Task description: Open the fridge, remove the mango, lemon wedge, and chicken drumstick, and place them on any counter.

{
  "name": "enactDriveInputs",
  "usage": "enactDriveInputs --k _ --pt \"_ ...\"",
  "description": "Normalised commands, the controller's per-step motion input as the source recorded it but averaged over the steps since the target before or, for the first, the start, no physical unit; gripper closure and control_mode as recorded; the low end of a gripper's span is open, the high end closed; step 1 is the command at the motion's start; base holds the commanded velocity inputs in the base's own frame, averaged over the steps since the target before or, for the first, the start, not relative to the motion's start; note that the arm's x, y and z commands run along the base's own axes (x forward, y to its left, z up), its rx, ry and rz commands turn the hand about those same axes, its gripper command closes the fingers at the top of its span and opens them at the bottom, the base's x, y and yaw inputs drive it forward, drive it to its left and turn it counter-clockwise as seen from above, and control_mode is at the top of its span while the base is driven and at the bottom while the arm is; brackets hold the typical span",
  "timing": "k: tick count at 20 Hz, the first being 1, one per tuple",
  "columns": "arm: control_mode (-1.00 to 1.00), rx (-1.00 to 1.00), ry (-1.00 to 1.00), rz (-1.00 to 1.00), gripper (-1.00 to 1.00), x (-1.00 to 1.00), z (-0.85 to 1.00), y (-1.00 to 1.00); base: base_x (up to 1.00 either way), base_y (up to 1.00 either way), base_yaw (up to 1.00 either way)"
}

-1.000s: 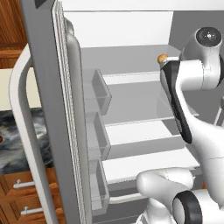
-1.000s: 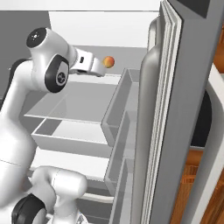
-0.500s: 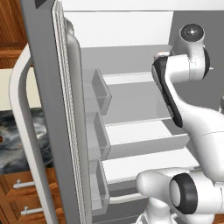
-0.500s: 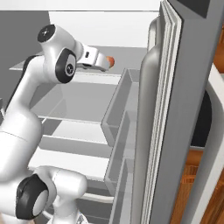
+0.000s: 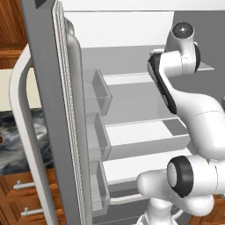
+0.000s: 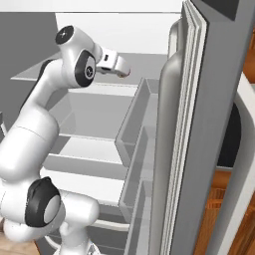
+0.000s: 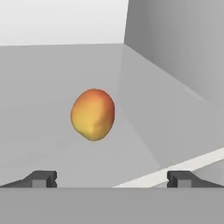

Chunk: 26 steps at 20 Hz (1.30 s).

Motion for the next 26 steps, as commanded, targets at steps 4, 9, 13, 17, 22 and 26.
enactDriveInputs --k 4,9,13,17,22,26 --pt "-1.0 0.0 0.0 0.0 -1.0 0.39 0.0 -0.03 0.0 0.0 0.0" --pt "-1.0 0.0 0.0 0.0 -1.0 0.32 0.0 0.0 0.0 0.0 0.0" --pt "-1.0 0.0 0.0 0.0 -1.0 0.37 0.0 0.0 0.0 0.0 0.0" --pt "-1.0 0.0 0.02 0.0 -1.0 0.39 0.0 0.0 0.0 0.0 0.0" --pt "-1.0 0.0 0.03 0.0 -1.0 0.23 -0.06 -0.05 0.0 0.0 0.0" --pt "-1.0 0.0 0.01 0.0 -1.0 0.06 -0.12 -0.05 0.0 0.0 0.0"
